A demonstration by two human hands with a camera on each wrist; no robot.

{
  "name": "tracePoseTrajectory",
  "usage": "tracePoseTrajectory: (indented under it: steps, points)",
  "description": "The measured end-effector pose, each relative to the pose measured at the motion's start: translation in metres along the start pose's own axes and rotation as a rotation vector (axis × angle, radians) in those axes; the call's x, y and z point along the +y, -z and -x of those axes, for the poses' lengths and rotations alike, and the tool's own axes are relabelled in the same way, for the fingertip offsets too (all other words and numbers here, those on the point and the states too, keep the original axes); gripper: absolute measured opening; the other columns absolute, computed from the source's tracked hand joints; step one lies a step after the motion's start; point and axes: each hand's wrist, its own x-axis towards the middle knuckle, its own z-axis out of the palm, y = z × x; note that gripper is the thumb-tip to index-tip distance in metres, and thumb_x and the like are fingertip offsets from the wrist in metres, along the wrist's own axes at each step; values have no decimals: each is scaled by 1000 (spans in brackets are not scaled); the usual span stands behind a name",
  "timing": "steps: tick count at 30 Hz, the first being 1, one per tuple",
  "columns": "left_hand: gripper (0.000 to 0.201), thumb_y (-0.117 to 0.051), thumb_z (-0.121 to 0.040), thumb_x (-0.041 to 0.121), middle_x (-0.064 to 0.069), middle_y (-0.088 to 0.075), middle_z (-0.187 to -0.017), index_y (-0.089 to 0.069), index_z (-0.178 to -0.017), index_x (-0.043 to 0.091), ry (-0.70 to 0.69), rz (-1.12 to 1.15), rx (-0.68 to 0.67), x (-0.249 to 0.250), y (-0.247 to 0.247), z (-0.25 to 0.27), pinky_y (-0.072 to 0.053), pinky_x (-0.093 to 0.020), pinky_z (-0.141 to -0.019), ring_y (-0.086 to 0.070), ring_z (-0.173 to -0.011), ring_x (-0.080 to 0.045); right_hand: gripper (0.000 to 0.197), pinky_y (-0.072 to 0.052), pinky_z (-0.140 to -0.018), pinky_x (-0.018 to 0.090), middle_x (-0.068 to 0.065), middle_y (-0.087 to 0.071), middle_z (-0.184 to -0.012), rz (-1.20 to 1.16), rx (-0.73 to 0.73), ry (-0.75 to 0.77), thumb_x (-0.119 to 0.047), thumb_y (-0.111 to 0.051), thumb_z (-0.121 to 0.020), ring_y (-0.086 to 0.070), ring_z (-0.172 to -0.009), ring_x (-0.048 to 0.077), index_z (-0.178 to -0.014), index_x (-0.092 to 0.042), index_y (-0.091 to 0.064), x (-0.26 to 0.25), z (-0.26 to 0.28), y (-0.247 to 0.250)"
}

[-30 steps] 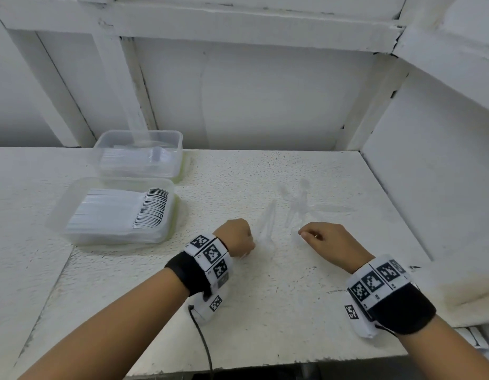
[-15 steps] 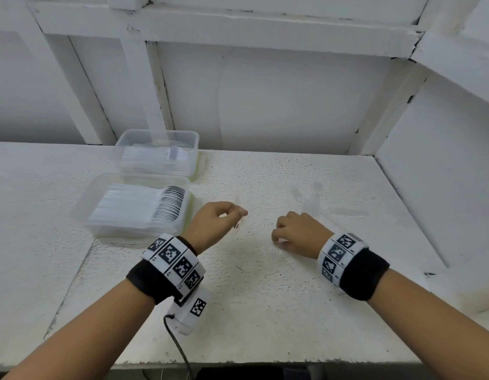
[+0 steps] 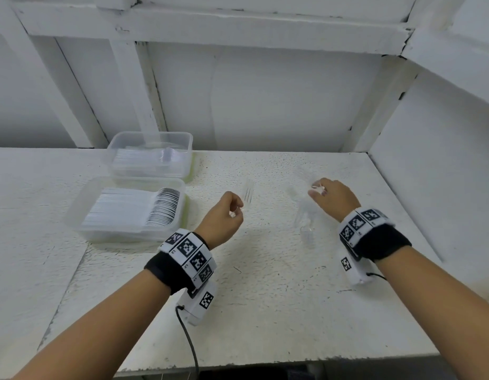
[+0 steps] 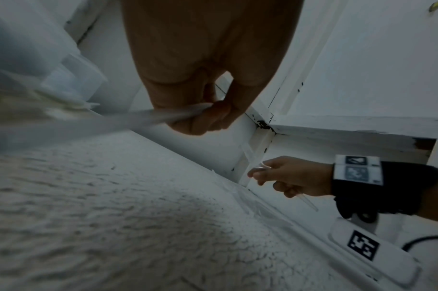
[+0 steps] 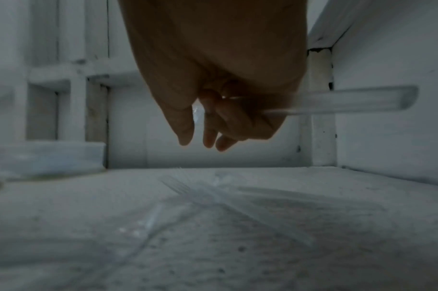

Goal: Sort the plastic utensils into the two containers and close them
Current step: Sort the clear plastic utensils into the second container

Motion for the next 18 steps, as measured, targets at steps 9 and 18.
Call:
tracePoseTrajectory:
  steps: [9, 18]
  points:
    - [14, -43, -97, 25, 4, -57, -72, -55, -104, 22, 132, -32, -76, -10, -5, 0, -33, -16, -45, -44, -50, -3, 14, -40, -70, 27, 9, -60, -99, 253, -247, -53, -21, -51, -90, -54, -84, 20, -98, -10, -56, -11, -6, -24]
    - [24, -52, -92, 31, 0, -58, -88, -62, -89, 10, 168, -224, -88, -11, -16, -9, -37, -25, -70, -51, -80, -14, 19, -36, -51, 22, -1, -56, -69, -432, -192, -65, -16, -51, -91, -45, -57, 12, -74, -10, -55, -33, 15, -20]
